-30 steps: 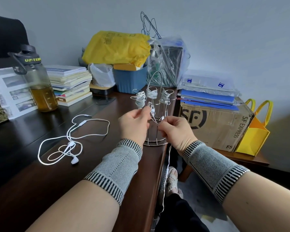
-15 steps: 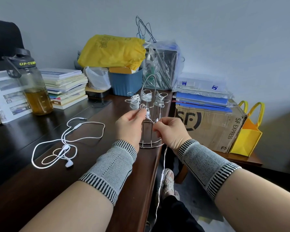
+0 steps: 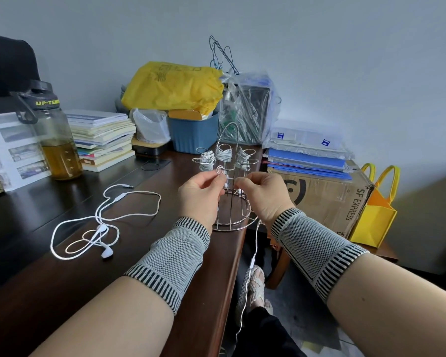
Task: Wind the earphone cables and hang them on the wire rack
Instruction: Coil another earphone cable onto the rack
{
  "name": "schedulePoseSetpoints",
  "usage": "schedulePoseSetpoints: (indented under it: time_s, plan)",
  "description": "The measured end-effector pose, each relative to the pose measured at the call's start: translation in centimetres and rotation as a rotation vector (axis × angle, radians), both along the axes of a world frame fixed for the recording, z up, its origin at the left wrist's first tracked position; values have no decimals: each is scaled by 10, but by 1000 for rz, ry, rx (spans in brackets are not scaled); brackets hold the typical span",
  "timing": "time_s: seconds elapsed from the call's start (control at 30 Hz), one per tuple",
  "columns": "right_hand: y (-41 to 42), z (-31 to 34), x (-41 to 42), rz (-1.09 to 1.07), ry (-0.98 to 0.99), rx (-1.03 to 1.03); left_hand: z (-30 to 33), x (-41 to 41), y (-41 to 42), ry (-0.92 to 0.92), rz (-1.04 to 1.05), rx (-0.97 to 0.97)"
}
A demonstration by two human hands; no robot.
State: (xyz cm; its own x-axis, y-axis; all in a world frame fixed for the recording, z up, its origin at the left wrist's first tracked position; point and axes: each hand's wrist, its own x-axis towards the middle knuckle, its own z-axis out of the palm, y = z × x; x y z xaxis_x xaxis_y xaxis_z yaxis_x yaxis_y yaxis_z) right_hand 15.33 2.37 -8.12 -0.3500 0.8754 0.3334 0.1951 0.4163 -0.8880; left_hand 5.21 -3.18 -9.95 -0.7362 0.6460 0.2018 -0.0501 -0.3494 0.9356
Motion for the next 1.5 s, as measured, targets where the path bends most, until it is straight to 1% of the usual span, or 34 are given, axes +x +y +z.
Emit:
schedulePoseSetpoints:
  time_s: [0.13,0.23,0.37,0.53,0.63,0.77,1.0,1.23,1.37,1.5]
  plan:
    - [5,-1,1,-68,12,51,-1,-1,1,28,4,10]
    - [8,-2,2,-103,23,51,-2,-2,2,27,14,23]
    - [10,-2,1,-95,13,30,-4,-4,3,-38,26,42]
    - [10,-3,-2,-95,12,59,-5,-5,2,-45,-4,21]
    - [7,-3,-3,-55,39,58,-3,-4,2,-8,1,29]
    - [2,-6,-1,27,72,-22,0,-1,1,23,-12,20]
    - [0,-10,-2,94,92,-59,-2,-1,0,50,-42,-78]
    - [2,-14,-3,81,77,-53,-1,-1,-1,131,-8,-54]
    - [4,-12,-7,48,149,-60,-2,-3,2,138,-6,-62]
    - [5,-10,-6,7,168,-22,-5,-5,3,176,-12,-61]
